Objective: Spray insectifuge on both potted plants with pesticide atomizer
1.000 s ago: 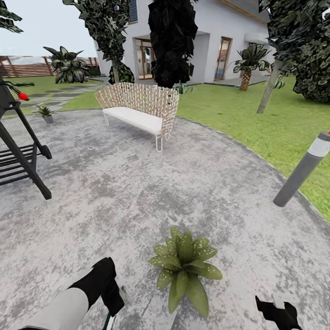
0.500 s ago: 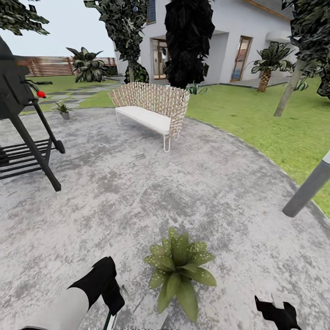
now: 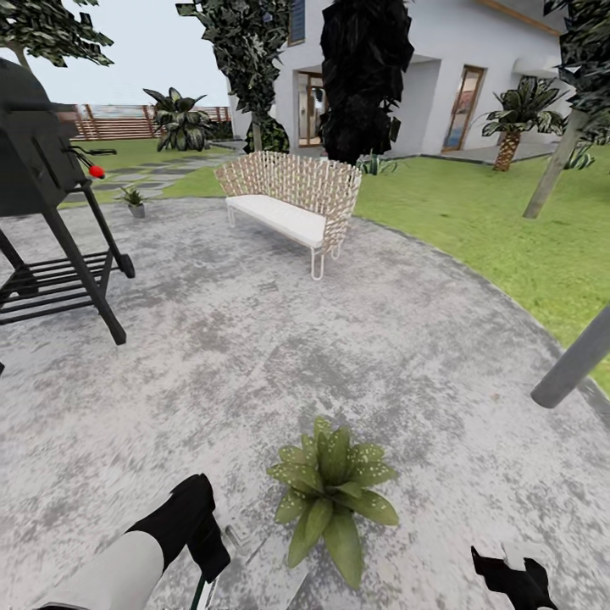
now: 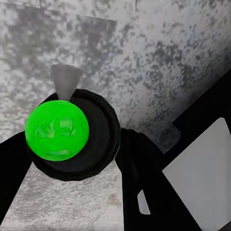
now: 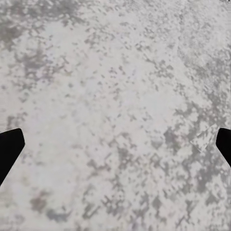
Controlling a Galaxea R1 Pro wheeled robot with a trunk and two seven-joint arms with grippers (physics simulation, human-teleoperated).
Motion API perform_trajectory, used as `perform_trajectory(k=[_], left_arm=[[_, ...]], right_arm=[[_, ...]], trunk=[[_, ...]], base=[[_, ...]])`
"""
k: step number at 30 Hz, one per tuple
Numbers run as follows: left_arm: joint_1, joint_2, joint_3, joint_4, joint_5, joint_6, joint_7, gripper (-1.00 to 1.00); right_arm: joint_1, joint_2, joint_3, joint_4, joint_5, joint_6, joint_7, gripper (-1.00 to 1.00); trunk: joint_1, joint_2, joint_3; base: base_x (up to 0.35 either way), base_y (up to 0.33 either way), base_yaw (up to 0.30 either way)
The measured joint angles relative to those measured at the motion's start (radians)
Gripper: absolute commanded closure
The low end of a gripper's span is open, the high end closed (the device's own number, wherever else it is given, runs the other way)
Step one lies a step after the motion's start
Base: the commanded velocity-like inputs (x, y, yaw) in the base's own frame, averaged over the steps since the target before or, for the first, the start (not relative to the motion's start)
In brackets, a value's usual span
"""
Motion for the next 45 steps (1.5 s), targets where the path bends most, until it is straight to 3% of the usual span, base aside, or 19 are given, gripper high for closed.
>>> perform_trajectory(k=[9, 14, 19, 33, 41, 45], left_arm=[[0.000, -0.002, -0.001, 0.000, 0.003, -0.002, 0.000, 1.00], [0.000, -0.002, -0.002, 0.000, 0.033, -0.003, 0.001, 1.00], [0.000, -0.002, -0.002, 0.000, 0.034, -0.003, 0.001, 1.00], [0.000, -0.001, -0.001, 0.000, 0.034, -0.002, 0.000, 1.00], [0.000, 0.006, -0.006, 0.014, 0.035, -0.009, -0.002, 1.00], [0.025, 0.011, -0.007, 0.038, 0.030, -0.018, -0.002, 1.00]], right_arm=[[0.000, -0.002, 0.000, -0.001, 0.001, 0.000, -0.001, -1.00], [0.000, -0.007, 0.000, 0.001, 0.003, 0.000, -0.001, -1.00], [0.000, -0.006, 0.000, 0.000, 0.001, 0.000, -0.001, -1.00], [0.000, -0.005, 0.000, 0.001, 0.001, 0.000, -0.002, -1.00], [0.000, -0.005, 0.000, 0.001, 0.001, 0.000, -0.001, -1.00], [0.000, -0.005, 0.000, 0.001, 0.001, 0.000, -0.002, -1.00]], trunk=[[0.000, 0.000, 0.000], [0.000, 0.000, 0.000], [0.000, 0.000, 0.000], [0.000, 0.000, 0.000], [0.000, 0.000, 0.000], [0.000, 0.000, 0.000]], base=[[0.078, -0.132, 0.202], [0.007, -0.265, 0.006], [-0.097, -0.272, 0.028], [0.038, -0.260, 0.264], [0.000, -0.018, 0.043], [0.000, 0.000, 0.162]])
